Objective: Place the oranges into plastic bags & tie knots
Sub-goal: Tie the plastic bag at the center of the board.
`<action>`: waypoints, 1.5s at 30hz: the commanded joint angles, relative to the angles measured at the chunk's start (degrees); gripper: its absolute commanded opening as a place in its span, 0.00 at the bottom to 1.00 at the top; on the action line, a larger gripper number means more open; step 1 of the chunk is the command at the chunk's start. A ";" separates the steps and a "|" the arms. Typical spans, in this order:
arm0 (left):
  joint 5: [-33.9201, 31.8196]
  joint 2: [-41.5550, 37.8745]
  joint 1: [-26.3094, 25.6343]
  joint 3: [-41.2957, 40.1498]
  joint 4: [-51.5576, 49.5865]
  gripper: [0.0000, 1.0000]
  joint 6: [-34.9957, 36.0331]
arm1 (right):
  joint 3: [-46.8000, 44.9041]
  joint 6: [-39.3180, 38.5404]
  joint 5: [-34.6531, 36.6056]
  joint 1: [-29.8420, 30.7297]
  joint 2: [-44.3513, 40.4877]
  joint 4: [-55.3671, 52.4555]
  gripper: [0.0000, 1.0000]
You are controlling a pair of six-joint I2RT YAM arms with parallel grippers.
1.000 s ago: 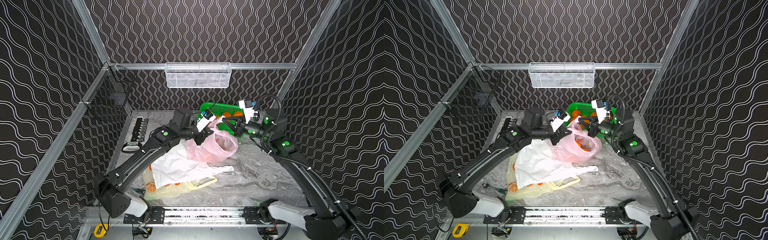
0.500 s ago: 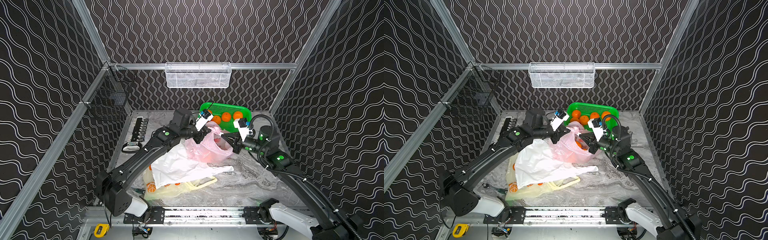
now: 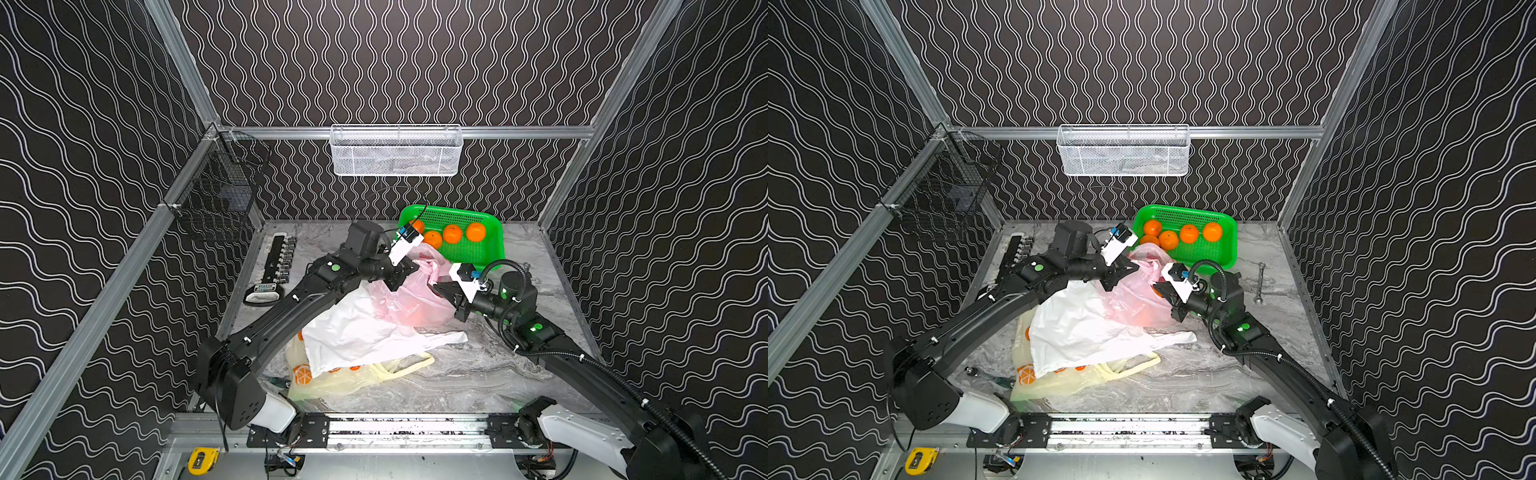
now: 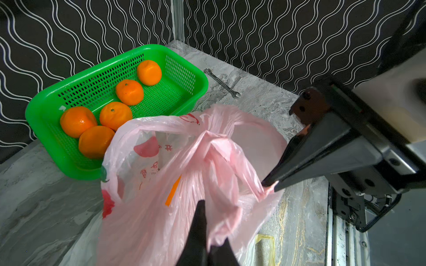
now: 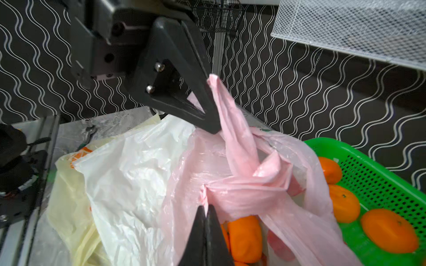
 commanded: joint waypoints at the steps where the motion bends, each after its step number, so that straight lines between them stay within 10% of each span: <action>1: 1.84 0.19 0.76 -0.01 -0.17 0.00 -1.51 | 1.06 -8.40 1.64 0.78 0.54 3.81 0.00; 39: 10.96 -0.34 8.47 -1.91 2.25 0.00 -6.22 | 10.79 -40.07 1.25 7.30 7.71 -7.67 0.00; 45: 9.96 -1.95 9.18 -1.33 -0.44 0.23 -5.34 | 10.02 -40.21 1.10 7.28 7.39 -6.71 0.00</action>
